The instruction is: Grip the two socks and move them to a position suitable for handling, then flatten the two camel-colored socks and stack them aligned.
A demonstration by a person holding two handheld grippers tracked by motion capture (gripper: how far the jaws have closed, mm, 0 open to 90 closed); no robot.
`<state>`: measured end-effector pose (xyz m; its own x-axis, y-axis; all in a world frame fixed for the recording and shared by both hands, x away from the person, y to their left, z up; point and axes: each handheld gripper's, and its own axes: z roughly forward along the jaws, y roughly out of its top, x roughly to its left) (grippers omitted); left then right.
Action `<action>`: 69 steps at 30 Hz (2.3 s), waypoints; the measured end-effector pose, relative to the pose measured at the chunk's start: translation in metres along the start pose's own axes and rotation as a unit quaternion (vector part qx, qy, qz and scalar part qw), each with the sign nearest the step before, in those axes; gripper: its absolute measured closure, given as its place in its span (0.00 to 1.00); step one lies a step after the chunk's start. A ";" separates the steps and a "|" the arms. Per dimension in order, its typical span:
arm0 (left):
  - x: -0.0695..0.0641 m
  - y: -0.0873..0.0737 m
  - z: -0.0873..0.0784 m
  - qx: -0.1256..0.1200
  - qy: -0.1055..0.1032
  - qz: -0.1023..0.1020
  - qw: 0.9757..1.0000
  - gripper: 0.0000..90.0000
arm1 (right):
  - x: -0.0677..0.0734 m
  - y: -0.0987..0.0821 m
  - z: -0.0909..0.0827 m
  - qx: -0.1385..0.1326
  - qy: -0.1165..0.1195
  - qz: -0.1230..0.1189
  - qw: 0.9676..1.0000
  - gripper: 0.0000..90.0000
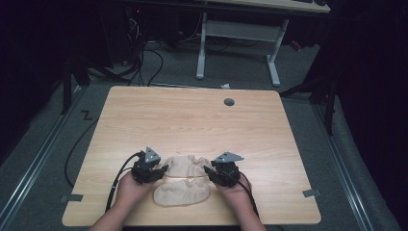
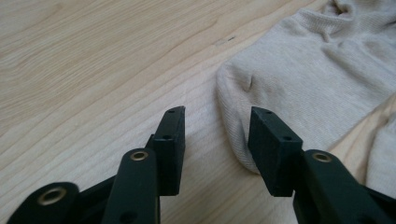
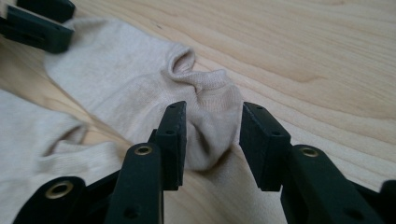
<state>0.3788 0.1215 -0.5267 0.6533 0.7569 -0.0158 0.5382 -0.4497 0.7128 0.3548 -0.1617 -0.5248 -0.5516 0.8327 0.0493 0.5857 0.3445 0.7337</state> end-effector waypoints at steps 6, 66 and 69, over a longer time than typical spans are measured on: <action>-0.005 0.000 0.001 -0.006 -0.018 0.016 1.000 0.87 | -0.003 0.001 0.006 0.012 -0.006 0.009 1.000 0.86; -0.033 -0.013 -0.093 -0.116 -0.001 0.021 0.993 0.98 | 0.028 0.006 -0.066 -0.107 0.035 -0.077 0.991 0.92; -0.038 -0.022 -0.103 -0.115 -0.010 0.019 0.993 0.98 | 0.034 0.001 -0.070 -0.103 0.043 -0.083 0.990 0.92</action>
<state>0.2871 0.1511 -0.4699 0.6823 0.7310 0.0009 0.3798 -0.3556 0.8540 0.2949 -0.1640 -0.4751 -0.6841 0.7287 -0.0327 0.3532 0.3701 0.8592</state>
